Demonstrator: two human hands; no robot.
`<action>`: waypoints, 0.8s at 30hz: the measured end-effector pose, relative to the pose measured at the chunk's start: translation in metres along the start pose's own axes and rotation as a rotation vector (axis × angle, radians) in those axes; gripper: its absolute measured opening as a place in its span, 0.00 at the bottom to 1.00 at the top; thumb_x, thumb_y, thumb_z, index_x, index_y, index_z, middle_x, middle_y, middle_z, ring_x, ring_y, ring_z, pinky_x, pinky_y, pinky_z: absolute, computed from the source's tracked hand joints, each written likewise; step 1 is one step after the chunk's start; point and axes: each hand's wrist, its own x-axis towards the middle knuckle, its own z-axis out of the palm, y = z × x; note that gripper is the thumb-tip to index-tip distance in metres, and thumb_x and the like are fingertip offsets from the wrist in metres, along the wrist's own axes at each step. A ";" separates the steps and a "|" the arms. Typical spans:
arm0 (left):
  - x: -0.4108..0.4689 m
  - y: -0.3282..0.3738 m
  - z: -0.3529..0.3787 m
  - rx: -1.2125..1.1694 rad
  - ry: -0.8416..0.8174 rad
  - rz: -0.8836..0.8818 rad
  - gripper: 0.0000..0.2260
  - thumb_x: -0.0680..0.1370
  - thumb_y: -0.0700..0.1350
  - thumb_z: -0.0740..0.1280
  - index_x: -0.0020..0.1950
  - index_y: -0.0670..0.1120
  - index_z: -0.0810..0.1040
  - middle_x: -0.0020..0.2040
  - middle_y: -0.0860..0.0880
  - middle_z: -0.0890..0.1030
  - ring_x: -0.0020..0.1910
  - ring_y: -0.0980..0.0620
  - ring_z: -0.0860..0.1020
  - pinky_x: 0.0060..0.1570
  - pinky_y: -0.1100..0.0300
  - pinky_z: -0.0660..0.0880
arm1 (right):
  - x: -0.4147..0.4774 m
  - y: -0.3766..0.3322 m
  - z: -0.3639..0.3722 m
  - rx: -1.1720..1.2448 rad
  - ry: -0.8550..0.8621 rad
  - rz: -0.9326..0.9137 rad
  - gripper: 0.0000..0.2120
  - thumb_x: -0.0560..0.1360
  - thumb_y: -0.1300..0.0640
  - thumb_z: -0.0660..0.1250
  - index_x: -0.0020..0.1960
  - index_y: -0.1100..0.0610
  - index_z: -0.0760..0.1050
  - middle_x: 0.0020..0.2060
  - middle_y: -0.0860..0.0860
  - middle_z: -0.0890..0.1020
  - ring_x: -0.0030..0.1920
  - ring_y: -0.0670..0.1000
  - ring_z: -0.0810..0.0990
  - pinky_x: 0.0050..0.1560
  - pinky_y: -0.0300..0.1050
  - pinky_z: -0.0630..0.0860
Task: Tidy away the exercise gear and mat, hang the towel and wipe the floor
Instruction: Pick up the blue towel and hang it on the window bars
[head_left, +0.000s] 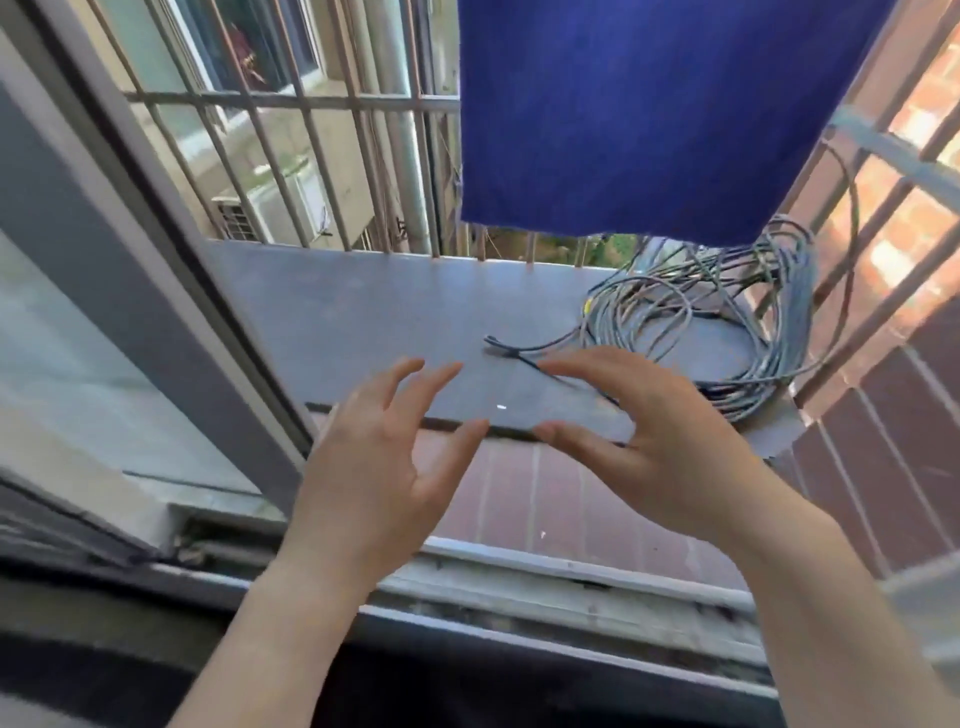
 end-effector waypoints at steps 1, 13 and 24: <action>-0.007 -0.001 0.000 0.008 0.000 -0.023 0.27 0.73 0.67 0.52 0.68 0.59 0.68 0.68 0.54 0.69 0.67 0.55 0.66 0.64 0.56 0.64 | -0.002 0.000 0.002 0.004 -0.034 -0.009 0.28 0.70 0.33 0.57 0.64 0.46 0.71 0.60 0.42 0.75 0.61 0.41 0.72 0.62 0.38 0.67; -0.082 0.030 -0.007 0.115 0.188 -0.375 0.24 0.73 0.66 0.55 0.66 0.58 0.69 0.64 0.59 0.70 0.63 0.56 0.70 0.61 0.51 0.70 | -0.001 -0.010 0.018 0.175 -0.300 -0.295 0.27 0.72 0.33 0.59 0.64 0.46 0.71 0.58 0.40 0.75 0.60 0.40 0.72 0.59 0.37 0.69; -0.167 0.068 -0.002 0.167 0.223 -0.671 0.24 0.72 0.68 0.53 0.65 0.61 0.69 0.62 0.64 0.69 0.52 0.57 0.73 0.54 0.45 0.74 | -0.037 -0.025 0.045 0.260 -0.544 -0.458 0.24 0.73 0.37 0.62 0.64 0.47 0.72 0.59 0.41 0.75 0.59 0.39 0.71 0.57 0.30 0.65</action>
